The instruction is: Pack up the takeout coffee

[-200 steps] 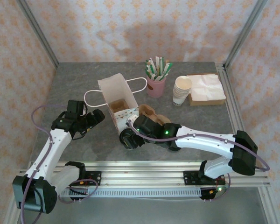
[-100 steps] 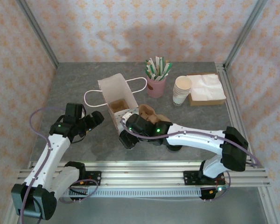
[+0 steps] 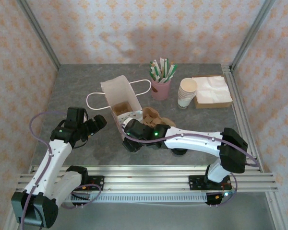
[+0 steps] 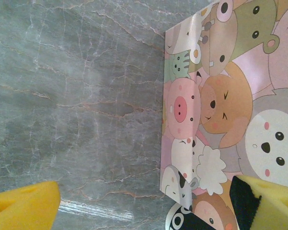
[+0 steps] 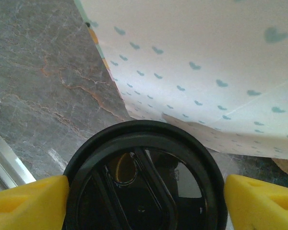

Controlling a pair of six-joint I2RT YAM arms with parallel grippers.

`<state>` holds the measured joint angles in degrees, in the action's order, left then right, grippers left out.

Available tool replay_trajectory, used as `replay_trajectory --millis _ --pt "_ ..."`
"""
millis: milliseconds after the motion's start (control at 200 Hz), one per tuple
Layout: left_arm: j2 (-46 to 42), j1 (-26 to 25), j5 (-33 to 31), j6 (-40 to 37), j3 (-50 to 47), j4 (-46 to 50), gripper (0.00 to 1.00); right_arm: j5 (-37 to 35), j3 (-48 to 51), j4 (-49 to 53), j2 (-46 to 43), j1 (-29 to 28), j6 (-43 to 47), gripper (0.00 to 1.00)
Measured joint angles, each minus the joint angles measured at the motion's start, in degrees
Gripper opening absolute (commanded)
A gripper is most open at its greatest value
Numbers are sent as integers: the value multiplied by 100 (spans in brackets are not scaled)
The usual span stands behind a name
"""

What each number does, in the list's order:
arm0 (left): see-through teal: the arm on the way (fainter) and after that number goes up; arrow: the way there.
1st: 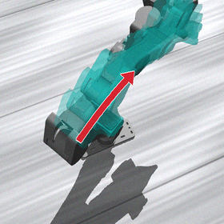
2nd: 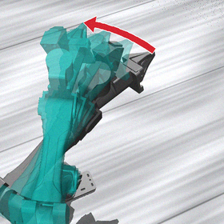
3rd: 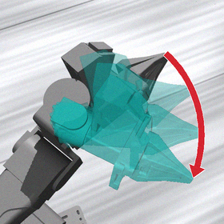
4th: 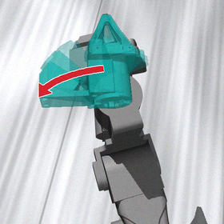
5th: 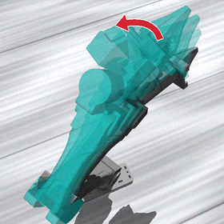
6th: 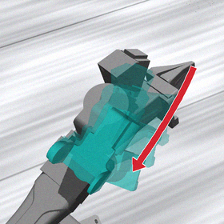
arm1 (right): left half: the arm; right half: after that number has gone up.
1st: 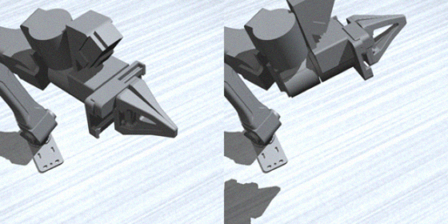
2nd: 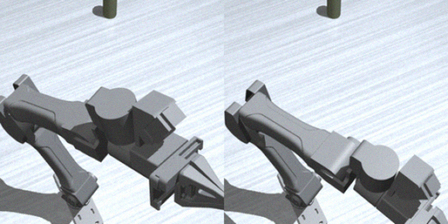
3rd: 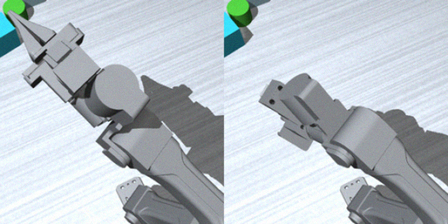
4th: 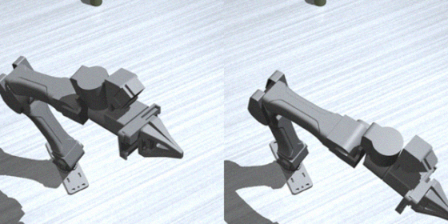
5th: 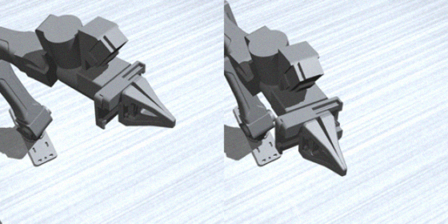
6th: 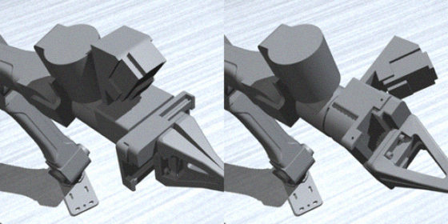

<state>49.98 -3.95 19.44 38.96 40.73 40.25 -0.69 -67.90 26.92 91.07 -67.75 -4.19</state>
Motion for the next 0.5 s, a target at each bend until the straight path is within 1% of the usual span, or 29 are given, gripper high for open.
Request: replay_trajectory --millis 105,230,495 --pt "-50 0 -44 13 -9 -2 93 4 -33 55 46 0 -9 73" --pt "-61 0 -44 17 -31 -24 93 4 -127 221 61 0 -4 70" --pt "-59 0 -44 20 -105 -48 93 -7 -188 555 22 0 -122 69"
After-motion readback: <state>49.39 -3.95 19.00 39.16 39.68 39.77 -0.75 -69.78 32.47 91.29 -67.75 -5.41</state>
